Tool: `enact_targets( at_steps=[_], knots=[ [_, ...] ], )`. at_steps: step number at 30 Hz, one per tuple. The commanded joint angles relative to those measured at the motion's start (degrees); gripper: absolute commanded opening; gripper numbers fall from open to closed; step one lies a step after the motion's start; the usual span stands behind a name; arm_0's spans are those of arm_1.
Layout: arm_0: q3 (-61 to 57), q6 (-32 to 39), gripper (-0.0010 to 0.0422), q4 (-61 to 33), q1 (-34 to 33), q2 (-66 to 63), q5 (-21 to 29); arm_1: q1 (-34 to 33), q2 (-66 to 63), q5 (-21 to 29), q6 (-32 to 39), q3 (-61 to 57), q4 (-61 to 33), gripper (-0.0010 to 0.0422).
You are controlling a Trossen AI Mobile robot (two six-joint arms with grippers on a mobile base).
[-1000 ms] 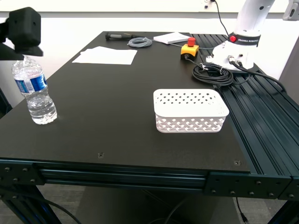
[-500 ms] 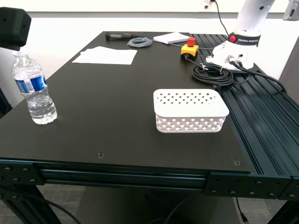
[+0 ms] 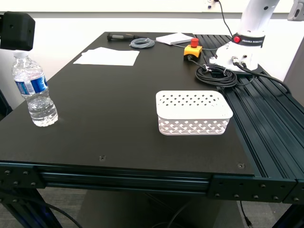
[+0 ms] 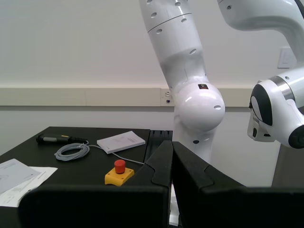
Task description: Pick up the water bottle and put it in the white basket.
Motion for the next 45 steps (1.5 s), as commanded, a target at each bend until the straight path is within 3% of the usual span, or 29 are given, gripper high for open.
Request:
enact_targets(
  at_steps=[1,7,12,14,19,23,27,31,35,39,45],
  knots=[
    [0.1,0.0,0.0001,0.2,0.0,0.0,0.0,0.1,3.6,0.5,-0.2,0.0,0.5,0.0242],
    [0.1,0.0,0.0001,0.2,0.0,0.0,0.0,0.0,14.4,2.8,-1.1,0.0,5.0,0.0259],
    [0.1,0.0,0.0001,0.2,0.0,0.0,0.0,0.1,22.2,2.6,-1.1,0.0,9.5,0.0229],
    [0.1,0.0,0.0001,0.2,0.0,0.0,0.0,0.1,24.7,2.6,-1.1,0.0,9.7,0.0196],
    [0.1,0.0,0.0001,0.2,0.0,0.0,0.0,0.1,26.2,2.7,-0.9,0.0,9.9,-0.0008],
    [0.1,0.0,0.0001,0.2,0.0,0.0,0.0,0.0,23.7,5.2,-0.5,0.9,10.6,-0.0003],
    [0.1,0.0,0.0001,0.2,0.0,0.0,0.0,-1.4,21.9,15.1,-4.6,5.4,10.6,-0.0001],
    [0.1,0.0,0.0001,0.1,0.0,0.0,0.0,-9.5,21.9,18.2,-7.4,13.1,10.4,-0.0001],
    [0.1,0.0,0.0001,0.2,0.0,0.0,0.0,-21.6,22.0,17.4,-7.3,18.6,10.8,-0.0001],
    [0.1,0.0,0.0001,0.2,0.0,0.0,0.0,-34.5,27.0,13.4,-3.6,24.3,11.3,-0.0001],
    [0.1,0.0,0.0001,0.2,0.0,0.0,-0.1,-42.1,43.1,13.8,-2.1,34.1,11.3,0.0000]
  ],
)
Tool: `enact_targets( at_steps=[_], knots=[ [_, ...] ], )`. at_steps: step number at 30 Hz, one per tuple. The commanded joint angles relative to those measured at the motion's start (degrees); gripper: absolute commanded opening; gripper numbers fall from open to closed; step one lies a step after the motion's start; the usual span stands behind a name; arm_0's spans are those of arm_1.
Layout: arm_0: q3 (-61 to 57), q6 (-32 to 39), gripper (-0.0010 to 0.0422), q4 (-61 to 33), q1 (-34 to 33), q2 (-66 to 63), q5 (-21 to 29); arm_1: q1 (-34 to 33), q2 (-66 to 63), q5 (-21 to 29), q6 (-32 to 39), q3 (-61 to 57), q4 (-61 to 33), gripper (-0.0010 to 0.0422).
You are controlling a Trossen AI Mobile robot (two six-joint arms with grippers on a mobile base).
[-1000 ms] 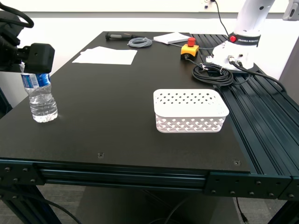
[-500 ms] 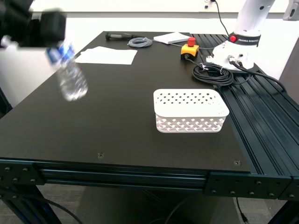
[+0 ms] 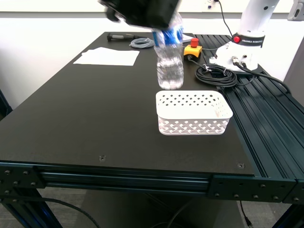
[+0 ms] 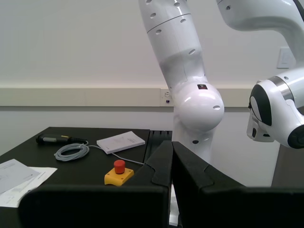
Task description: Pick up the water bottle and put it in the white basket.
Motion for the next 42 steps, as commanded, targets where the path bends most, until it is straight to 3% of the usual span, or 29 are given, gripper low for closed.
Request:
enact_targets(
  at_steps=[1,5,8,16,19,24,28,31,36,39,42],
  knots=[
    [0.1,0.0,0.0001,0.2,0.0,0.0,0.0,-1.8,5.7,1.4,0.2,4.0,0.7,0.0000],
    [0.1,0.0,0.0001,0.2,0.0,0.0,0.0,-3.1,9.0,2.0,0.3,7.0,0.9,0.0000],
    [0.1,0.0,0.0001,0.2,0.0,0.0,0.0,-3.3,12.0,6.9,0.5,8.7,0.9,0.0000],
    [0.1,0.0,0.0001,0.2,0.0,0.0,0.0,-3.3,13.6,5.8,2.4,8.8,1.6,0.0013],
    [0.1,0.0,0.0001,0.2,0.0,0.0,0.0,-3.3,13.6,7.2,2.6,8.8,1.3,0.0077],
    [0.1,0.0,0.0001,0.2,0.0,0.0,0.0,-3.3,13.4,7.3,1.6,8.8,1.5,0.0233],
    [0.1,0.0,0.0001,0.2,0.0,0.0,0.0,-3.2,12.5,7.3,-1.1,11.0,1.3,0.0298],
    [0.1,0.0,0.0001,0.1,0.0,0.0,0.0,-3.2,11.6,7.3,-3.3,15.9,0.5,0.0286],
    [0.1,0.0,0.0001,0.2,0.0,0.0,0.0,-3.2,11.6,5.8,-2.4,20.6,-2.8,0.0217],
    [0.1,0.0,0.0001,0.2,0.0,0.0,0.0,-3.2,11.6,3.7,-0.8,20.2,-3.6,0.0137],
    [0.1,0.0,0.0001,0.2,0.0,0.0,0.0,-3.2,11.6,2.7,0.0,20.2,-3.8,0.0086]
  ],
)
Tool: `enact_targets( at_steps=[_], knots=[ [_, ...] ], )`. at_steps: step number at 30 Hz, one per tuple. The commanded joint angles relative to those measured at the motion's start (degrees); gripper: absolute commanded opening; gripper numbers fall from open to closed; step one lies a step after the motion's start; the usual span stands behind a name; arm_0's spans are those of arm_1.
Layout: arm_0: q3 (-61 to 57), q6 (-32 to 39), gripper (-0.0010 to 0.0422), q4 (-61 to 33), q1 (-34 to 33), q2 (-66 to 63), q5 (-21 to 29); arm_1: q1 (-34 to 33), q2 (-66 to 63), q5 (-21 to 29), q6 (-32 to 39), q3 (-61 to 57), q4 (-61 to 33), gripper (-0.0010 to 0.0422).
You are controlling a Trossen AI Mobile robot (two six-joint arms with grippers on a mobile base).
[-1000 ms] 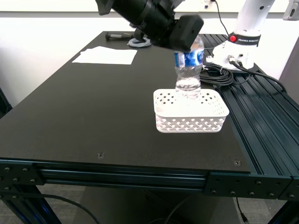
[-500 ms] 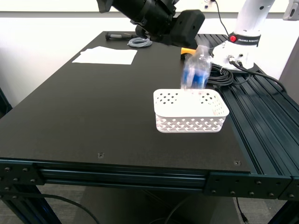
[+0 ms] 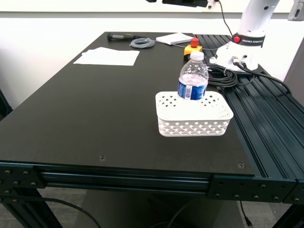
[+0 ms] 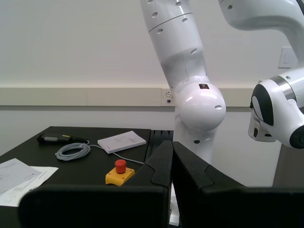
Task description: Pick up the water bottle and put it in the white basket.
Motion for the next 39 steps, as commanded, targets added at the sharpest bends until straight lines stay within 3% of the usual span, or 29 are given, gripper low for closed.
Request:
enact_targets(
  at_steps=[1,5,12,19,22,39],
  knots=[
    [0.1,0.0,0.0001,0.2,0.0,0.0,0.1,0.0,0.0,-0.8,0.6,0.0,0.0,0.0075],
    [0.1,0.0,0.0001,0.2,0.0,0.0,0.0,0.0,0.0,-0.8,1.0,0.0,-0.1,0.0073],
    [0.1,0.0,0.0001,0.2,0.0,0.0,0.0,0.0,0.0,-0.8,1.0,0.0,-0.3,0.0144],
    [0.1,0.0,0.0001,0.2,0.0,0.0,0.1,0.0,0.0,-0.9,0.9,0.0,-0.4,0.0099],
    [0.1,0.0,0.0001,0.2,0.0,0.0,0.0,0.0,0.0,-0.9,0.9,0.0,-0.5,0.0098],
    [0.1,0.0,0.0001,0.2,0.0,0.0,0.0,0.0,0.0,-0.9,0.7,0.0,-0.4,0.0193]
  ],
)
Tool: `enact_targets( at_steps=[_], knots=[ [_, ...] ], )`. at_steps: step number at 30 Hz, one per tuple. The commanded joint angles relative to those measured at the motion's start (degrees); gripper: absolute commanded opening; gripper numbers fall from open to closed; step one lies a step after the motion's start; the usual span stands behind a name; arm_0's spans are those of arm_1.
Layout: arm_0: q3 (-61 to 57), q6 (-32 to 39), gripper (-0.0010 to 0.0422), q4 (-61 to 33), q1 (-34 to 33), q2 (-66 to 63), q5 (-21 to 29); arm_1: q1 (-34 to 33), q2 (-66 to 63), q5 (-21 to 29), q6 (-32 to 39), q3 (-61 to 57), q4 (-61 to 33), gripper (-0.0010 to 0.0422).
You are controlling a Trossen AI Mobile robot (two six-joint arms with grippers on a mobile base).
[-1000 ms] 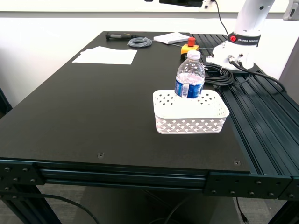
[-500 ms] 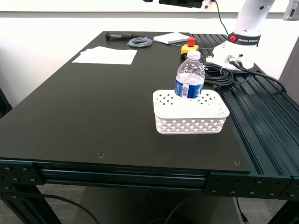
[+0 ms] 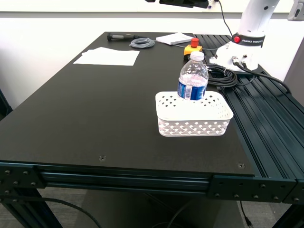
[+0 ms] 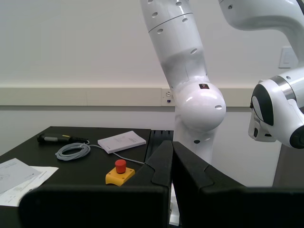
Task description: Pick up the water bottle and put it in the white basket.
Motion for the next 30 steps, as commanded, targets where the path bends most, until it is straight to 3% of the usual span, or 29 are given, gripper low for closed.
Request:
enact_targets(
  at_steps=[1,26,30],
  knots=[
    [0.1,0.0,0.0001,0.2,0.0,0.0,0.1,0.0,0.0,-0.1,0.0,0.0,0.0,0.0196],
    [0.1,0.0,0.0001,0.2,0.0,0.0,0.0,0.0,0.0,-0.1,0.0,0.0,0.0,0.0366],
    [0.1,0.0,0.0001,0.2,0.0,0.0,0.1,0.0,0.0,-0.1,0.0,0.0,0.0,0.0375]
  ],
)
